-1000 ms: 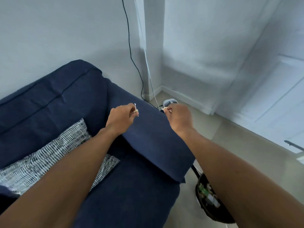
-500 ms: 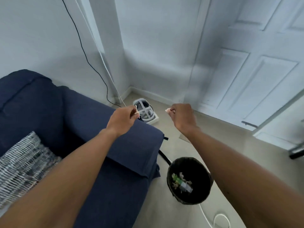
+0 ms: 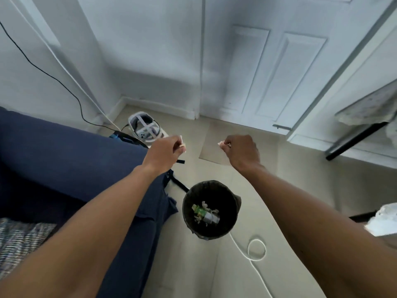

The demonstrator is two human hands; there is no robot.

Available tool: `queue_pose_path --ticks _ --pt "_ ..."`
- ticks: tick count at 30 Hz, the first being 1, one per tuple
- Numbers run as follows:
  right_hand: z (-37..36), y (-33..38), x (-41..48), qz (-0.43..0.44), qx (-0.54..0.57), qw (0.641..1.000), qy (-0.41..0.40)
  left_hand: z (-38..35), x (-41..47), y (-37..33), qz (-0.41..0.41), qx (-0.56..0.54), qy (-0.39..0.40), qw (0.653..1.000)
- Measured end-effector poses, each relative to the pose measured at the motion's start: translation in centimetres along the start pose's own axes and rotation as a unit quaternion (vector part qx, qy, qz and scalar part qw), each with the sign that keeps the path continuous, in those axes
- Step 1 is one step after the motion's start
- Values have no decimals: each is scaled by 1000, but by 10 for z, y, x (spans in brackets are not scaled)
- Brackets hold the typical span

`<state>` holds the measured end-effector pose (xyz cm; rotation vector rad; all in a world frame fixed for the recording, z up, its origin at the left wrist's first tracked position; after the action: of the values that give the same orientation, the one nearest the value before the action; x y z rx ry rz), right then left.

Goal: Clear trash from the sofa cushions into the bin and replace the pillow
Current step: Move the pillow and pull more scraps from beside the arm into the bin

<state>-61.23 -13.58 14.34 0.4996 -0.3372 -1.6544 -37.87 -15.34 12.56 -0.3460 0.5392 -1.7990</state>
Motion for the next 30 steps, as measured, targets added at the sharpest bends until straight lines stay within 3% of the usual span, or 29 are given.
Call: queue_pose_path --ticks 12,30 --pt "-48 -71 -12 -28 -19 999 39 -80 -2 -2 16 -10 50 999" --pt "-120 -91 -9 -47 -73 982 168 -125 0 41 64 -20 73 995"
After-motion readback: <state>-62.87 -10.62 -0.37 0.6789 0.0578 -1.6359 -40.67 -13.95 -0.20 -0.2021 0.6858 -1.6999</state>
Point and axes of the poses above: each hand's wrist, its own x-axis towards the middle knuckle, its own z-axis out of the back of the hand, y = z × x, the point moved 1 cm from there along x, towards the middle knuckle, and after that the axes turned 5 degrees about y, right-handed, at the moved point
